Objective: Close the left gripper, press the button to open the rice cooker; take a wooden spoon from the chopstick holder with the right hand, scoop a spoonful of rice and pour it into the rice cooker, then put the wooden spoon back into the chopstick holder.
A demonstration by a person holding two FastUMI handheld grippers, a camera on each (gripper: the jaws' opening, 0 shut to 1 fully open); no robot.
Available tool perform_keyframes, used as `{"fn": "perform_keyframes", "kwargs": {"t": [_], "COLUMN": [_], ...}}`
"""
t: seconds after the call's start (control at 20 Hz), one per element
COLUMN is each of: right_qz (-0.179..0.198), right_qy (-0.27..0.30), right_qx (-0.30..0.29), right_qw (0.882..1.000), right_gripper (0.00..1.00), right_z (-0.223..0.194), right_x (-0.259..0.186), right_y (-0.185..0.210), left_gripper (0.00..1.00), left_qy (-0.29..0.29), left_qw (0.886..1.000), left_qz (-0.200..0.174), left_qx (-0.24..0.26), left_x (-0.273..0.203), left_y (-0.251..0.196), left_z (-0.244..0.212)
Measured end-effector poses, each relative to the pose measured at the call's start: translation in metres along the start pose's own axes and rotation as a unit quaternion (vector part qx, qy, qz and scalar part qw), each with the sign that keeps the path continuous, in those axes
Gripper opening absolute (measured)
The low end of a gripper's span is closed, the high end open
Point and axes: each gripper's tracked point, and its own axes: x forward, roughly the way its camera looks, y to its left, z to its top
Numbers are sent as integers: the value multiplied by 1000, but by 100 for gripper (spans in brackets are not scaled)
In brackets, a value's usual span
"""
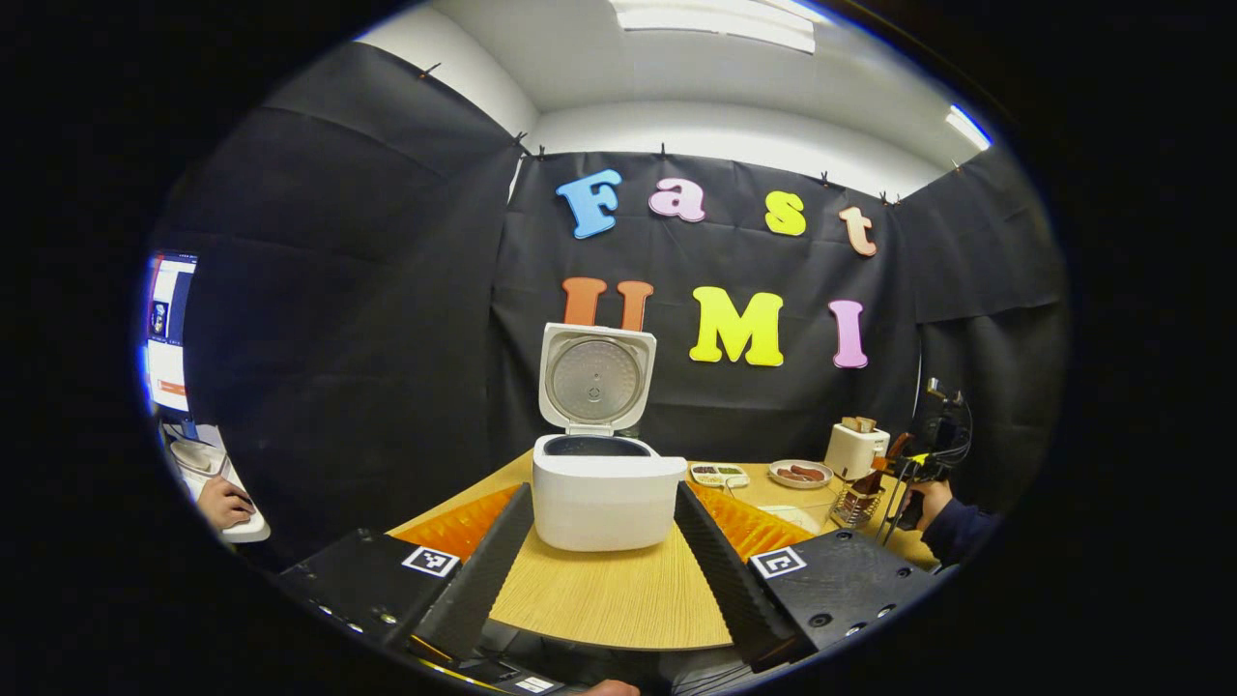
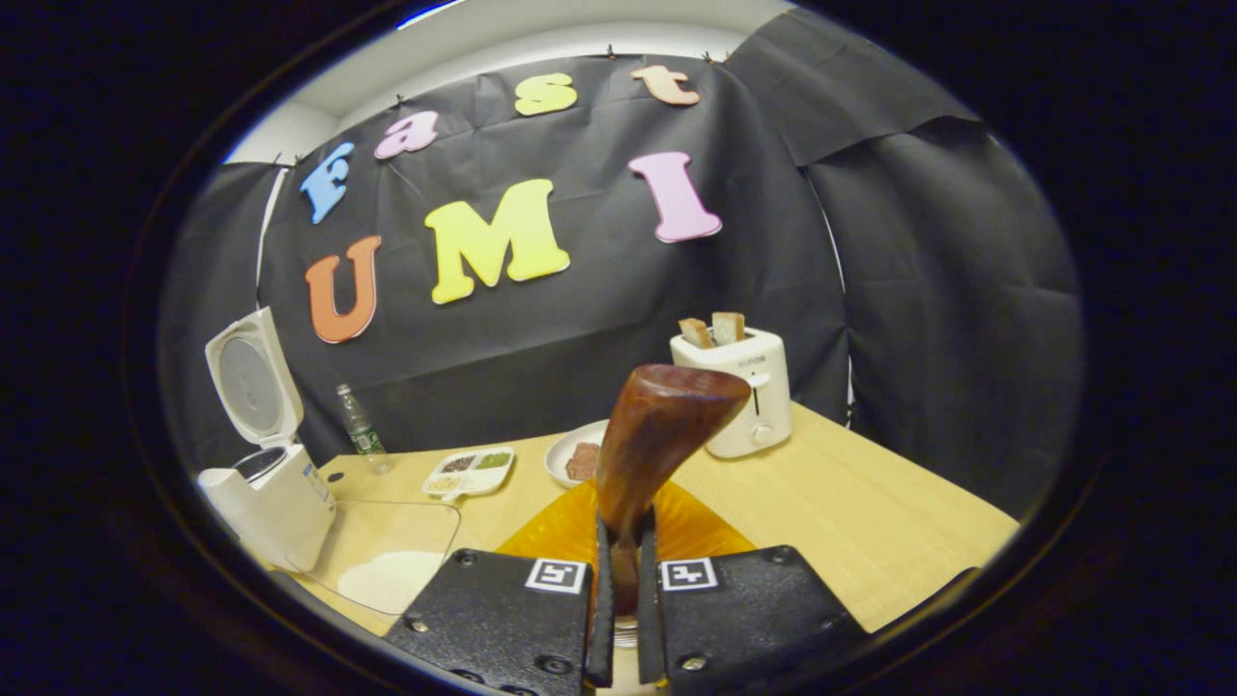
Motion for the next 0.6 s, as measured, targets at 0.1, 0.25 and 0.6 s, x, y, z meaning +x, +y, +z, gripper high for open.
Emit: {"fn": "perform_keyframes", "kwargs": {"t": [0.1, 0.25, 0.6], "right_qz": [6, 20, 77], "right_qy": [-16, -37, -57], "right_qx": [-3, -13, -31], "right_qw": [1000, 999, 995], "right_gripper": [14, 14, 13], "right_z": [21, 52, 98], "right_x": [-9, -27, -66], "right_y": [7, 25, 95], "left_gripper": [94, 94, 94], "left_qy": [3, 6, -5], "left_qw": [1000, 1000, 1000], "left_qz": [2, 5, 10], "left_qx": [2, -10, -24], "left_x": [-1, -2, -3], "left_y": [6, 13, 23], "left_z": [-7, -14, -18]}}
